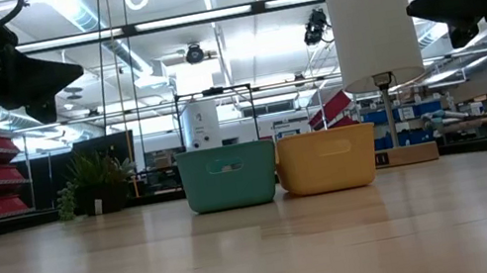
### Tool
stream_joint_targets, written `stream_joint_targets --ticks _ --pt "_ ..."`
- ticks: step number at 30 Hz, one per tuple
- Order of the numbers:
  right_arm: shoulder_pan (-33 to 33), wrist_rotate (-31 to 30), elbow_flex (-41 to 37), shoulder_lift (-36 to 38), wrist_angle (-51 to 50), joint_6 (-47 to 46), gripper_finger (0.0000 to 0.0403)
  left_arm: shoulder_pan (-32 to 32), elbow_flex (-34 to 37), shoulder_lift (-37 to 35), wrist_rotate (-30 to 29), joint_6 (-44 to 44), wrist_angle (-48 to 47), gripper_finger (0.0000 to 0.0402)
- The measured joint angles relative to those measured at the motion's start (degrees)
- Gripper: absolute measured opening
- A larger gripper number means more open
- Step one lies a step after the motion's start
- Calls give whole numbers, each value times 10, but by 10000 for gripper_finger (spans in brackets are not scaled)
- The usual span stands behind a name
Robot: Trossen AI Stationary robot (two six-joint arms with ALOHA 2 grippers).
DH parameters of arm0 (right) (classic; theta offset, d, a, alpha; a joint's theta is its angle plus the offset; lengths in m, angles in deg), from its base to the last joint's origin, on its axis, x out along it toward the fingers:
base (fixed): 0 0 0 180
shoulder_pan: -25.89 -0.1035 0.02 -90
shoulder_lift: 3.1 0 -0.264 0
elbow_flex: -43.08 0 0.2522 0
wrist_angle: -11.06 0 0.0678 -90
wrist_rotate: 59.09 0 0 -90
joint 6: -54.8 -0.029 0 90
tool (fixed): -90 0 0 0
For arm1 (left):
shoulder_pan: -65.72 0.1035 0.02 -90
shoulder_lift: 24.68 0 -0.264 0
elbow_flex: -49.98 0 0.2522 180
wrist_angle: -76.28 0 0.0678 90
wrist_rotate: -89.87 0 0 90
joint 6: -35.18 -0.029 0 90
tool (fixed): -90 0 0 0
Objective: Sort batteries
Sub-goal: Return to Home Position
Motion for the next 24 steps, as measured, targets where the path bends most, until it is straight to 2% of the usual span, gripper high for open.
stream_joint_targets --ticks 24 --pt "0 0 0 0 0 0 16 0 0 0 0 0 0 28"
